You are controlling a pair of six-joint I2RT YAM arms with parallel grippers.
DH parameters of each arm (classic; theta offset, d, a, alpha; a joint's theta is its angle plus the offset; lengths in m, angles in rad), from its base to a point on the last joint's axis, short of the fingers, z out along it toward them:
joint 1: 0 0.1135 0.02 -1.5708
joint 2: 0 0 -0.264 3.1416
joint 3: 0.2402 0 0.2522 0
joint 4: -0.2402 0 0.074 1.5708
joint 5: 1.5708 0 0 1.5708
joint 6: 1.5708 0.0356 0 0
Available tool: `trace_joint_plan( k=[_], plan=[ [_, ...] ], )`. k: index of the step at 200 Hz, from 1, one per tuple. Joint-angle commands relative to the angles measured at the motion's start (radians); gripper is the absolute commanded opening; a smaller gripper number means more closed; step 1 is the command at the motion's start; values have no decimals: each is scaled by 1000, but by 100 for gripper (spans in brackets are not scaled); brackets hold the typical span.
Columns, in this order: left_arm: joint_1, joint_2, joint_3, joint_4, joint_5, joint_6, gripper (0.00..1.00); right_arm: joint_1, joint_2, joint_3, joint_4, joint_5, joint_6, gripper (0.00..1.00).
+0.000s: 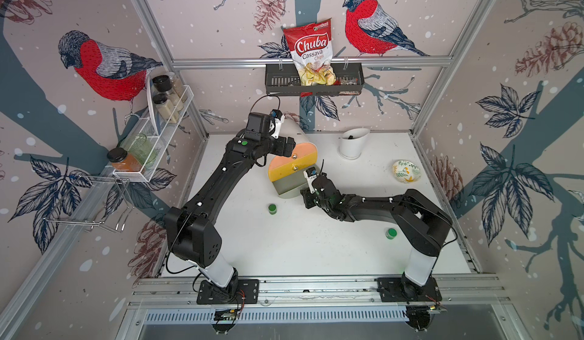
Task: Put the paint cans in the drawer according to color
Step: Open the drawer in the storage box.
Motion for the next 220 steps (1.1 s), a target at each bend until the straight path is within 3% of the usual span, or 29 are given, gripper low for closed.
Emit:
trace_joint_plan(
  k=[1,184,205,220],
  plan=[
    [0,3,2,35,3,12,96,8,-15,-7,12,15,18,14],
    [0,18,3,43,13,-10,96,60,-94,-89,-34,77,137,16],
    [0,14,3,44,15,-11,96,59,-97,-95,-28,82,138,19],
    [0,12,4,43,20,-13,96,59,-87,-86,-35,88,140,26]
  ],
)
